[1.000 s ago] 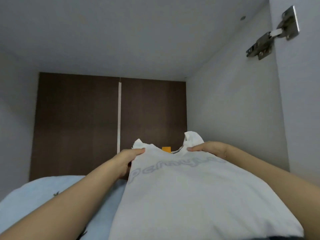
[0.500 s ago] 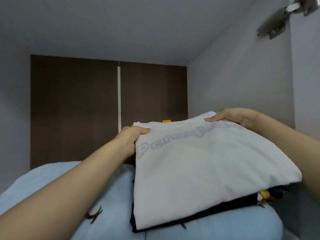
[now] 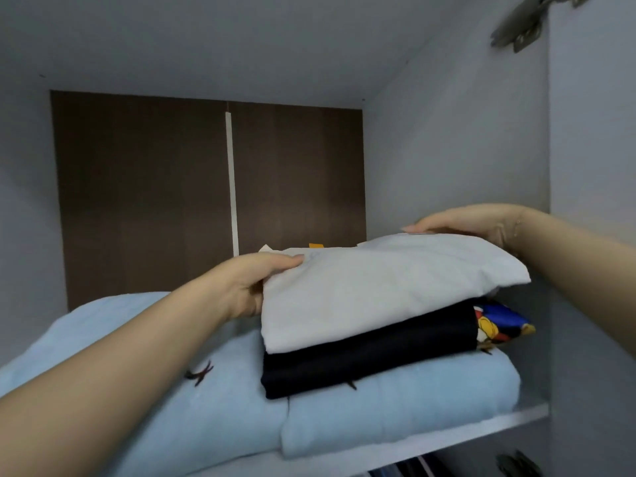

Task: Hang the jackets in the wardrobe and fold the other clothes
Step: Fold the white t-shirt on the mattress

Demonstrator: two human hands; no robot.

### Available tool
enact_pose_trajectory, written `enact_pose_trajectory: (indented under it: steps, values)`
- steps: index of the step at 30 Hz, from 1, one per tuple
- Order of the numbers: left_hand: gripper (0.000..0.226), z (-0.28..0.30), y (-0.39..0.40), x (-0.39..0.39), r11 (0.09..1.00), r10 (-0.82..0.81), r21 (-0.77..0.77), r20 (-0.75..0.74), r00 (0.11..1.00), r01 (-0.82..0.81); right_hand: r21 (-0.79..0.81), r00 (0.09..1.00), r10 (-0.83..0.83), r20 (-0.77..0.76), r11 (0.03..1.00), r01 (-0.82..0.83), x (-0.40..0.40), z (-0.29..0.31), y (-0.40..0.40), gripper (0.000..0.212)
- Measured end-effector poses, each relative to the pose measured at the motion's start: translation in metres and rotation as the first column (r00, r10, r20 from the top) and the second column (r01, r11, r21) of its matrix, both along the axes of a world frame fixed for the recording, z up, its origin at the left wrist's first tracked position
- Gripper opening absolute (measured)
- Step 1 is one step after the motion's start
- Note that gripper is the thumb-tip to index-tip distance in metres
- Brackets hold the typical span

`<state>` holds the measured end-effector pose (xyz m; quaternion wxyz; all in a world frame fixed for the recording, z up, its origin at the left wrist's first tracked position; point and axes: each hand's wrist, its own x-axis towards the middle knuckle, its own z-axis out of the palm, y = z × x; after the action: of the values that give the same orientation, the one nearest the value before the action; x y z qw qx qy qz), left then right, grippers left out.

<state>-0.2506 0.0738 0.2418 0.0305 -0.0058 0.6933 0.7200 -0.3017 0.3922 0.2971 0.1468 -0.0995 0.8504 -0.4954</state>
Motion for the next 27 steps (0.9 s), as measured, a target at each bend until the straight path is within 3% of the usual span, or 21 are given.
enact_pose_trajectory:
  steps: [3,5,8,10,12,14,18,22,24,27]
  values:
    - [0.009,0.01,0.006,0.007,0.998,0.028,-0.053,0.035,0.999,-0.026,0.129,0.974,-0.167,-0.153,0.974,0.187,0.019,0.01,-0.012,0.026]
    - [0.017,0.023,0.009,0.008,0.997,0.041,-0.061,0.072,0.997,-0.036,0.093,0.886,-0.307,-0.346,0.929,0.358,0.025,0.005,-0.025,0.03]
    - [0.019,0.033,0.009,0.006,0.997,0.074,0.006,0.03,0.997,-0.074,0.068,0.847,-0.299,-0.44,0.929,0.363,0.025,-0.008,-0.021,0.028]
    - [0.019,0.028,0.006,0.009,0.999,0.03,0.022,0.015,0.999,-0.03,-0.031,0.874,-0.394,-0.284,0.915,0.403,0.02,0.011,-0.029,0.022]
    - [0.017,0.017,0.004,0.012,0.999,-0.032,0.044,0.058,0.998,0.029,-0.161,0.979,-0.187,-0.085,0.972,0.172,0.03,0.012,-0.021,0.032]
    - [0.011,0.007,0.002,0.012,0.998,-0.053,0.042,0.055,0.997,0.05,-0.152,0.999,-0.04,0.003,0.988,0.04,0.033,0.004,-0.011,0.032]
    - [0.014,0.0,0.004,0.005,0.993,0.03,0.114,0.085,0.996,-0.04,0.02,0.964,-0.232,-0.132,0.971,0.237,0.029,0.003,-0.016,0.032]
    - [0.031,-0.008,0.006,0.0,0.995,0.102,-0.02,0.041,0.994,-0.102,0.204,0.926,-0.282,-0.252,0.92,0.336,0.026,-0.009,-0.019,0.03]
    - [0.028,-0.008,0.004,0.001,0.995,0.1,0.015,0.017,0.995,-0.101,0.153,0.936,-0.294,-0.194,0.933,0.325,0.029,-0.015,-0.017,0.025]
    - [0.013,0.0,0.007,0.001,0.993,0.088,0.073,0.02,0.996,-0.089,0.046,0.968,-0.238,-0.084,0.969,0.242,0.028,-0.013,-0.016,0.041]
